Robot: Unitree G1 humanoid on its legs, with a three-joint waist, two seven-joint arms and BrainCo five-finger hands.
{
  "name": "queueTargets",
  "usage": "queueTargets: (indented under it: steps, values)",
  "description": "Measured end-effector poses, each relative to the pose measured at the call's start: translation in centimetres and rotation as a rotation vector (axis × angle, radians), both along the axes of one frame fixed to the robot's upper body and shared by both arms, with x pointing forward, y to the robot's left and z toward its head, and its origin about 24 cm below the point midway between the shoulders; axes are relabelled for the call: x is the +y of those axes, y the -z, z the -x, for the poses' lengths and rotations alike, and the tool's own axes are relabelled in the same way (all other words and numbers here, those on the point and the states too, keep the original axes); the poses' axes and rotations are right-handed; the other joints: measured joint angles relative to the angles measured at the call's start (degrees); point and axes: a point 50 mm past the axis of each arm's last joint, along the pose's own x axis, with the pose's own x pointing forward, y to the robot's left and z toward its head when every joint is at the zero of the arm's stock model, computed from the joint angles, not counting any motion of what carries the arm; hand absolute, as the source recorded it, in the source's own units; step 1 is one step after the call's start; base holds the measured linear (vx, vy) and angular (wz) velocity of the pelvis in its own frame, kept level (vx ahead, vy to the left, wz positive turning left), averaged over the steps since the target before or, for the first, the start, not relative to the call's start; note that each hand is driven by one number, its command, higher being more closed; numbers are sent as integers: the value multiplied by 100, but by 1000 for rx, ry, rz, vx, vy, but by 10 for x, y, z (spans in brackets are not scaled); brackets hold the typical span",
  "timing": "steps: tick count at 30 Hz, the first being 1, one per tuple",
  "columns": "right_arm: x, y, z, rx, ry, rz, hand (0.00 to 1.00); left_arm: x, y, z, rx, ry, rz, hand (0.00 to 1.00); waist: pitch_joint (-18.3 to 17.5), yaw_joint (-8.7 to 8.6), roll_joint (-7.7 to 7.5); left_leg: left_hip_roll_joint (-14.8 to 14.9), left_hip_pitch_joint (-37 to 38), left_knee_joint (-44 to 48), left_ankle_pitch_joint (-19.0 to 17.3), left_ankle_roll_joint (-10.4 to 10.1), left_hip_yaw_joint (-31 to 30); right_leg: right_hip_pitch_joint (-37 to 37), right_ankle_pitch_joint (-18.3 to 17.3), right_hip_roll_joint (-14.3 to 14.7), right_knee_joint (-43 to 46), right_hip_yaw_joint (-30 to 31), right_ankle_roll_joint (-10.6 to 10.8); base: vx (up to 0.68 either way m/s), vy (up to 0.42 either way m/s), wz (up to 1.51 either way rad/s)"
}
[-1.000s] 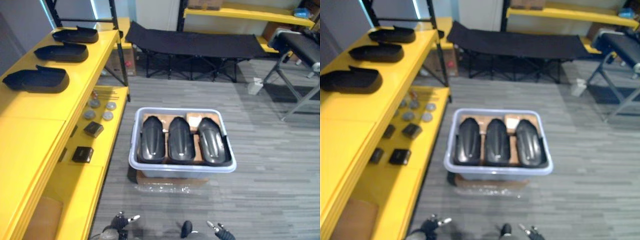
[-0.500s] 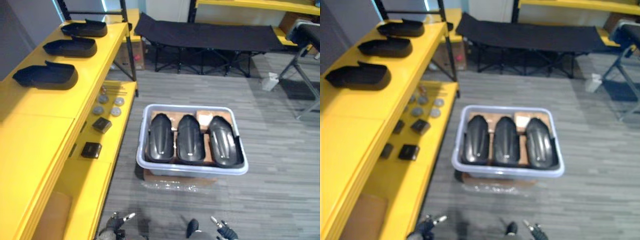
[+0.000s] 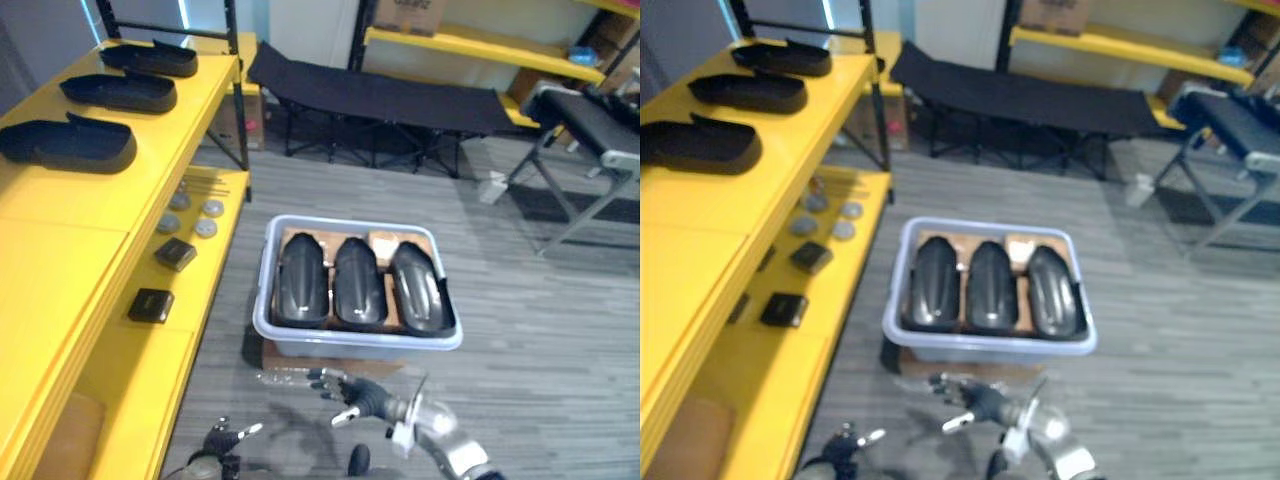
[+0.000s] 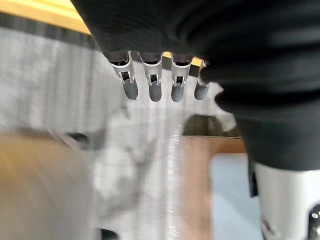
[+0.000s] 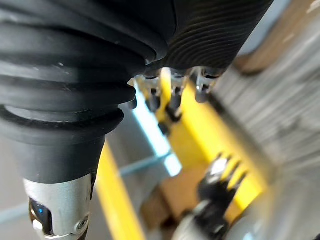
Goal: Walk over and take plastic housings, then place them on the shelf
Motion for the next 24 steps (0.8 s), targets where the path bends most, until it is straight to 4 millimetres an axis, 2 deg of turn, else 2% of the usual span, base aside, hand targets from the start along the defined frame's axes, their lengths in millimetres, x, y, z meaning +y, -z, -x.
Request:
queueTargets:
  steps: [1, 2, 4, 5, 6, 7, 8, 10, 11, 13, 14, 16, 19, 21, 22, 23, 24]
  values:
    - [-2, -11, -6, -23, 18, -35, 0, 1, 1, 3, 12, -4, -1, 0, -3, -1, -7, 36, -15, 49, 2, -4, -11, -1, 33, 28, -22, 22, -5, 3, -18, 6]
    - [-9, -32, -19, -77, 97, -106, 0, 5, 2, 10, 34, -24, -8, 0, -36, 15, -55, 48, -13, 75, 15, -27, -39, 36, 36, 44, -85, 73, -7, 33, -17, 15]
    - [-36, -70, -43, -197, 326, -207, 0, 7, 4, 22, 51, -79, -5, 0, -39, 55, -24, 40, 3, 133, 18, -31, -62, 154, 21, 72, -188, 68, -23, 27, -15, 12]
    - [-53, -85, -53, -252, 464, -237, 0, 2, 6, 29, 59, -107, 12, 0, -51, 54, 50, 41, -1, 133, 19, -34, -67, 155, 21, 70, -188, 74, -23, 0, 0, 0]
    - [-79, -102, -63, -319, 661, -271, 0, -4, 9, 38, 70, -136, 32, 0, -58, 55, 163, 37, 3, 134, 19, -34, -36, 154, 21, 66, -188, 78, -23, 0, 0, 0]
    - [-93, -110, -66, -352, 759, -290, 0, -8, 11, 43, 74, -158, 48, 0, -71, 54, 227, 36, 1, 134, 19, -34, -3, 144, 21, 65, -188, 82, -23, -1, 11, -10]
    - [-123, -123, -66, -409, 957, -324, 0, -17, 14, 51, 74, -188, 77, 0, -99, 42, 341, 35, -6, 135, 19, -34, 18, 115, 20, 65, -187, 85, -24, -3, -2, -12]
    - [-170, -135, -57, -489, 1260, -347, 0, -25, 16, 56, 69, -197, 94, 0, -87, -16, 528, 10, -9, 113, 18, -37, 35, 85, -15, 16, -187, 91, -74, -14, -4, -12]
    - [-181, -136, -54, -507, 1338, -341, 0, -27, 16, 57, 63, -201, 100, 0, -90, -49, 569, -11, -11, 99, 21, -43, 50, 68, -44, -1, -187, 95, -89, -28, -17, -20]
    - [-223, -126, -40, -533, 1636, -255, 0, -31, 16, 58, 51, -194, 99, 0, -106, -127, 667, -58, -8, 16, 48, -82, 210, -10, -115, -37, -188, 178, -61, -57, -49, -34]
    - [-233, -122, -36, -528, 1697, -237, 0, -31, 16, 57, 46, -190, 98, 0, -98, -162, 657, -58, -8, 12, 55, -91, 212, -10, -121, -36, -188, 184, -60, -69, -51, -21]
    - [-264, -111, -25, -487, 1877, -178, 0, -31, 15, 52, 29, -157, 91, 0, -94, -225, 659, -66, -7, 12, 83, -100, 210, -9, -136, -42, -191, 186, -52, -74, -41, -4]
    - [-297, -106, -18, -434, 2022, -82, 0, -29, 13, 46, 4, -144, 86, 0, -57, -249, 630, -145, -231, 2, 151, -97, 191, -220, -210, -129, -241, 183, -33, -153, -34, 0]
    - [-309, -110, -25, -403, 2085, -90, 0, -28, 10, 38, -27, -151, 90, 0, 56, -250, 613, -187, -526, 42, 180, -79, 191, -496, -227, -186, -241, 169, -15, -163, -31, 0]
    - [-317, -117, -34, -376, 2119, -128, 0, -28, 8, 28, -62, -166, 103, 0, 274, -241, 694, -190, -723, 62, 203, -51, 164, -665, -377, -193, -240, 164, 62, -172, -45, 2]
    - [-323, -125, -39, -363, 2143, -161, 0, -31, 7, 19, -87, -172, 121, 0, 480, -234, 820, -121, -853, 55, 261, -1, 138, -779, -334, -157, -91, 114, -128, -190, -32, 24]
    - [-328, -130, -44, -338, 2161, -172, 0, -29, 4, 11, -115, -163, 118, 0, 669, -261, 732, -199, -1092, 172, 289, -26, 25, -830, -257, -264, 39, 102, -201, -113, -44, 31]
